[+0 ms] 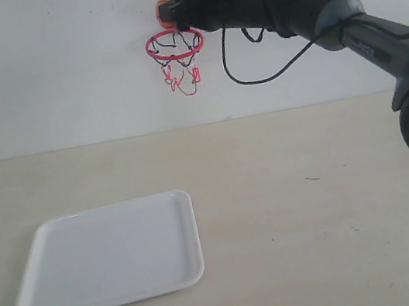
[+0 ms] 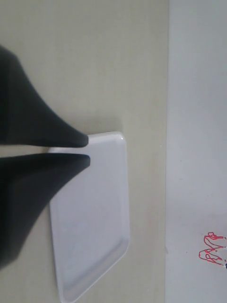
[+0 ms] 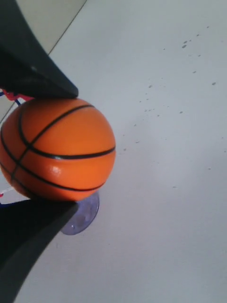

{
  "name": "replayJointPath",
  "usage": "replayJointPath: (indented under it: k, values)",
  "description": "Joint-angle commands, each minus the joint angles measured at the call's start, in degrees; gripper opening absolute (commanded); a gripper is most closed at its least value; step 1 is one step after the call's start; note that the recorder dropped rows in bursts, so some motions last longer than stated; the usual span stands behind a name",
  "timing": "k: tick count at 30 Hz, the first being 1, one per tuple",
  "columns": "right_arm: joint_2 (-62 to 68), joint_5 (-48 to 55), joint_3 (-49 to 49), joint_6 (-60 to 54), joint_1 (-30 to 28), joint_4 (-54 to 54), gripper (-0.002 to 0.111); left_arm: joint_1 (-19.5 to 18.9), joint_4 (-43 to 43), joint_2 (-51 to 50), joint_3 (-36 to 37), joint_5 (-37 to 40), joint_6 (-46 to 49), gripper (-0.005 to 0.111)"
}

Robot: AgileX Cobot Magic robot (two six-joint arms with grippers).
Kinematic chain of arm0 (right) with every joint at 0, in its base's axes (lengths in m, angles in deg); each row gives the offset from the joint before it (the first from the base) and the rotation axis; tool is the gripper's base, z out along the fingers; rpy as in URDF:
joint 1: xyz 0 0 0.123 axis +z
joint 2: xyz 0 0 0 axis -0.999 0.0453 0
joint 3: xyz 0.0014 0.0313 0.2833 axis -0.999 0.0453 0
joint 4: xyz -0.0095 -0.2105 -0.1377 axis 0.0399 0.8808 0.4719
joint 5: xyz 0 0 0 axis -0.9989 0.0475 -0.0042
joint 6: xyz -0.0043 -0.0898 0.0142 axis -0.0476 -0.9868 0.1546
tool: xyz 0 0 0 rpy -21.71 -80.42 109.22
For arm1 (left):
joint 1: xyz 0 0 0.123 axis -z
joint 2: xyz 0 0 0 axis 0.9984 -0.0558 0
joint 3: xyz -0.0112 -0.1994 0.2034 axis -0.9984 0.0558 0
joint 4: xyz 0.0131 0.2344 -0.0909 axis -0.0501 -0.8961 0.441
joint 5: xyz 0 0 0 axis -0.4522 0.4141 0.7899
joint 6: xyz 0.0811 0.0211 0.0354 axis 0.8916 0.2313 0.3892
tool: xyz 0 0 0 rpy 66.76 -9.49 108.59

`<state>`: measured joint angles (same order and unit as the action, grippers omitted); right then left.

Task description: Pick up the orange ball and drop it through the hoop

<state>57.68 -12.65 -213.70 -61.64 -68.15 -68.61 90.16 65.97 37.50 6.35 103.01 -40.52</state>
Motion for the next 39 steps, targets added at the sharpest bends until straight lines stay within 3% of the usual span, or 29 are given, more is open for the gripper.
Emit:
replayJointPath:
  k: [1, 3, 5, 11, 13, 18, 21, 23, 27, 28, 33, 39]
  values:
    - [-0.44, -0.91, -0.57, -0.29, -0.39, 0.20, 0.000, -0.10, 0.62, 0.22, 0.21, -0.12, 0.18, 0.004]
    - [-0.44, -0.91, -0.57, -0.29, -0.39, 0.20, 0.001, -0.10, 0.62, 0.22, 0.21, -0.12, 0.18, 0.004]
    - [-0.44, -0.91, -0.57, -0.29, -0.39, 0.20, 0.009, -0.10, 0.62, 0.22, 0.21, -0.12, 0.18, 0.004]
    - [-0.44, -4.15, -0.57, 3.76, -0.39, 0.56, 0.074, -0.10, 0.62, 0.22, 0.21, -0.12, 0.18, 0.004]
    - [-0.44, -3.85, -0.57, 5.87, -0.39, 0.56, 0.081, -0.10, 0.62, 0.22, 0.21, -0.12, 0.18, 0.004]
    - [-0.44, -2.13, -0.57, 6.00, -0.39, 0.56, 0.077, -0.10, 0.62, 0.22, 0.21, -0.12, 0.18, 0.004]
    - [-0.81, -2.03, -0.67, 6.00, -0.39, 0.61, 0.067, -0.10, 0.62, 0.22, 0.21, -0.12, 0.18, 0.004]
    - [-1.58, -2.50, -0.80, 5.88, -0.49, 1.48, 0.052, -0.10, 0.62, 0.22, 0.21, -0.12, 0.18, 0.004]
    - [-3.71, -2.71, -0.89, 5.88, -1.51, 3.61, 0.004, -0.10, 0.62, 0.22, 0.21, -0.12, 0.18, 0.004]
    - [-4.46, -2.09, -0.89, 6.37, -2.10, 4.01, 0.000, -0.10, 0.62, 0.22, 0.21, -0.12, 0.18, 0.004]
    - [-6.91, 5.02, -0.89, 10.29, -6.06, 4.55, 0.000, -0.10, 0.62, 0.22, 0.21, -0.12, 0.18, 0.004]
    - [-7.98, 21.52, -0.89, 21.09, -13.47, 6.07, 0.000, -0.10, 0.62, 0.22, 0.21, -0.12, 0.18, 0.004]
